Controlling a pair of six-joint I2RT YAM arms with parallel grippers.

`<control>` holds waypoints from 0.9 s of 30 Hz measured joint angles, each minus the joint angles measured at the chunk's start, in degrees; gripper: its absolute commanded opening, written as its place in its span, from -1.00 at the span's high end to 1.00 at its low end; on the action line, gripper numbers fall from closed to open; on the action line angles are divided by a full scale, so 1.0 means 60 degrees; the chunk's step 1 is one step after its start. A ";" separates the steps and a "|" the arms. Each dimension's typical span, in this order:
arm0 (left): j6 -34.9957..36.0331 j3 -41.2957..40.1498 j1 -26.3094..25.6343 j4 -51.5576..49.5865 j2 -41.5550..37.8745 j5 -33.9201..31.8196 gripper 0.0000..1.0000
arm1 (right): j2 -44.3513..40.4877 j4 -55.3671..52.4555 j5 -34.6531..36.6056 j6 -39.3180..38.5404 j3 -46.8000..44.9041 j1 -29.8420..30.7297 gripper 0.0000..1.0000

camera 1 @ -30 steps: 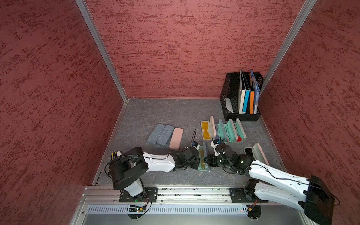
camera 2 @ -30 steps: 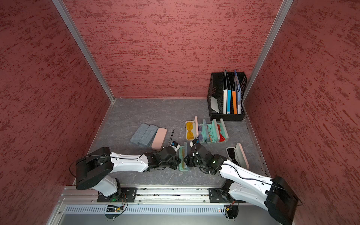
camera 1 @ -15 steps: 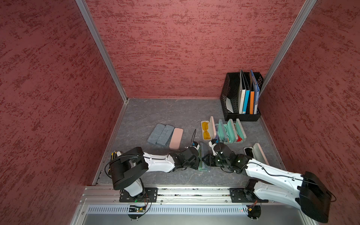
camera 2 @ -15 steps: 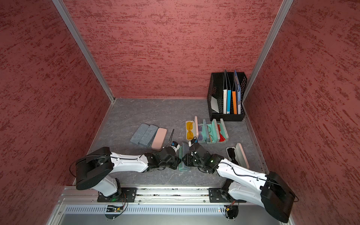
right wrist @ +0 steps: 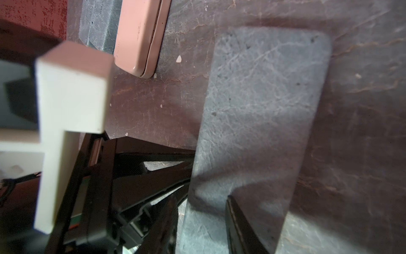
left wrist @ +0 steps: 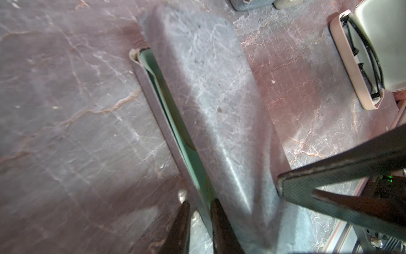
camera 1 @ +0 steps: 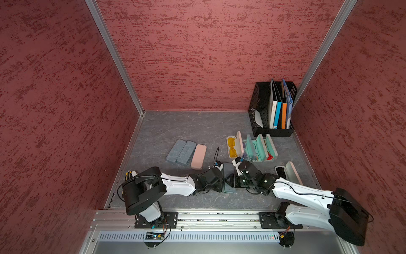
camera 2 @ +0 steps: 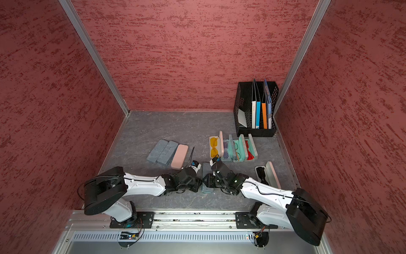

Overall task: Close the glasses case
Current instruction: Close the glasses case at the center of the board.

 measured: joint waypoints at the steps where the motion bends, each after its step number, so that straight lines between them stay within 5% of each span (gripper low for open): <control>1: -0.0018 -0.0062 -0.0004 -0.0011 -0.0102 -0.0044 0.57 | 0.0051 0.0040 -0.0015 -0.0004 0.0000 0.0000 0.24; 13: -0.0208 -0.0678 -0.0069 0.0160 -0.1526 -0.0353 0.35 | 0.0328 0.0219 -0.0066 0.0018 -0.0036 0.0000 -0.01; 20: -0.0328 -0.0776 -0.0138 -0.0255 -0.2135 -0.0685 -0.34 | -0.0532 -0.0546 0.0066 -0.0040 -0.0018 0.0000 -0.32; 27: -0.0517 -0.0532 -0.0317 -0.0823 -0.2572 -0.0885 -0.81 | -0.2076 -0.2004 0.0586 -0.0193 0.0102 -0.0120 -0.70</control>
